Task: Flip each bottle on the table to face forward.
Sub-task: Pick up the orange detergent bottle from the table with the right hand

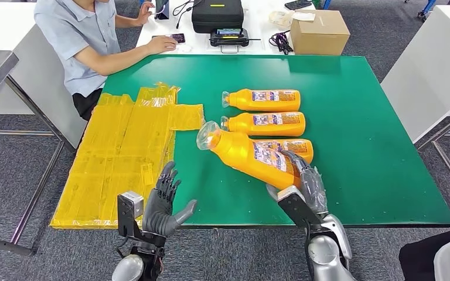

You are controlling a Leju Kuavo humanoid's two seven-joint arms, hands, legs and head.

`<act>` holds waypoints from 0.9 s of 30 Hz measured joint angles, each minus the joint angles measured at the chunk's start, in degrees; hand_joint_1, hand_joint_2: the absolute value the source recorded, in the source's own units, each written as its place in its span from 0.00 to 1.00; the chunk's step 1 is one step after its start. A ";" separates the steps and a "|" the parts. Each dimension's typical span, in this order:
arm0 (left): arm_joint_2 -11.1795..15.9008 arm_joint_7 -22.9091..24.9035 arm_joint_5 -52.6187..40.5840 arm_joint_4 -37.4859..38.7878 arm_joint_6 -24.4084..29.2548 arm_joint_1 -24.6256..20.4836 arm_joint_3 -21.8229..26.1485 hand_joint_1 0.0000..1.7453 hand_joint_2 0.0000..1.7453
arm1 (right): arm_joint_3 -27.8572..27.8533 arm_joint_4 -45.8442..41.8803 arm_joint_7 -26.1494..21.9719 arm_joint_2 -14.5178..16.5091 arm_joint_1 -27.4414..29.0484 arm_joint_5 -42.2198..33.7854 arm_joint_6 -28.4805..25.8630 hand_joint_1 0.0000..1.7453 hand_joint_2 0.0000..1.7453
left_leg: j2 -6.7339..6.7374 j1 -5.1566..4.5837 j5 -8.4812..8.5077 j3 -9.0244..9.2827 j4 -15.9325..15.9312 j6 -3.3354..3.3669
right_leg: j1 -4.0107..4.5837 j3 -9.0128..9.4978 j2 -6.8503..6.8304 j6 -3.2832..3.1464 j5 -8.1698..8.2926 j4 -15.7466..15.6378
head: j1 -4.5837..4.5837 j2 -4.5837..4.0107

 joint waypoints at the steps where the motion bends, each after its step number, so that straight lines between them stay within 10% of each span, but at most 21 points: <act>1: -0.04 -0.47 0.82 0.44 -0.65 -0.10 0.14 0.00 1.00 | 0.18 0.03 -0.11 0.23 -0.03 -0.54 0.56 1.00 1.00 | 0.00 0.00 0.00 0.00 0.00 0.00 | 0.00 0.00 0.00 0.00 0.00 0.00 | 0.00 0.00; 27: -0.23 -6.43 6.03 2.74 -12.00 -3.03 -1.92 0.00 1.00 | 9.93 12.16 -0.78 3.35 -3.54 -1.94 1.87 1.00 1.00 | 0.01 0.01 0.01 0.00 0.00 0.00 | 0.00 -0.01 0.00 0.00 0.00 0.01 | -0.01 0.00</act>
